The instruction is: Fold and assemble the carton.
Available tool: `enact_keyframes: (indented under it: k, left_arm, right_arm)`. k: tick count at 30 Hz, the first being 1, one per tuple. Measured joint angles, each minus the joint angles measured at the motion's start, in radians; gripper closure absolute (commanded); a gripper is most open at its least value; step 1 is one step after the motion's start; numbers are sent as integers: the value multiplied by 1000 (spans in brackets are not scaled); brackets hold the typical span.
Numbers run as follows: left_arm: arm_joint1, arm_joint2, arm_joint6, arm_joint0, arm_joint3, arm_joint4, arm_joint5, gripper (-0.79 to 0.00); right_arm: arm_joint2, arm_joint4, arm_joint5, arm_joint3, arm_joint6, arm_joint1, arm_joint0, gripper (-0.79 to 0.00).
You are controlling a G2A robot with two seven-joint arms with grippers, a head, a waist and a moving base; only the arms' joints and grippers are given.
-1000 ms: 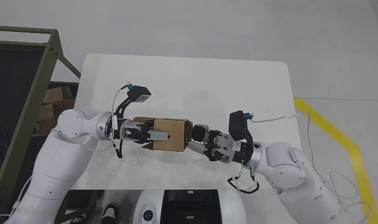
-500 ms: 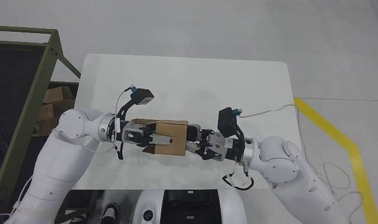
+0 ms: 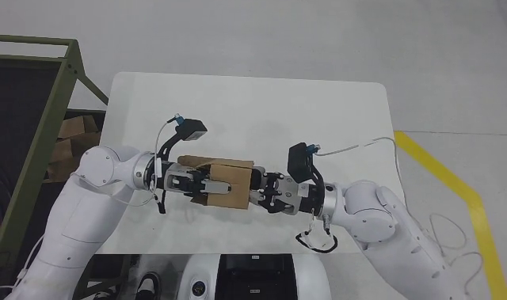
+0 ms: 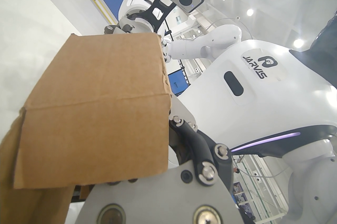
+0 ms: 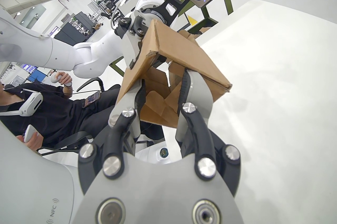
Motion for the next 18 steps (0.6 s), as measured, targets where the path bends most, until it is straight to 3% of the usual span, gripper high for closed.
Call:
enact_keyframes:
  k: [18]
  left_arm:
    - [3, 1, 8, -1, 9, -6, -8, 0]
  right_arm:
    - [-24, 5, -3, 20, -5, -9, 33, -296]
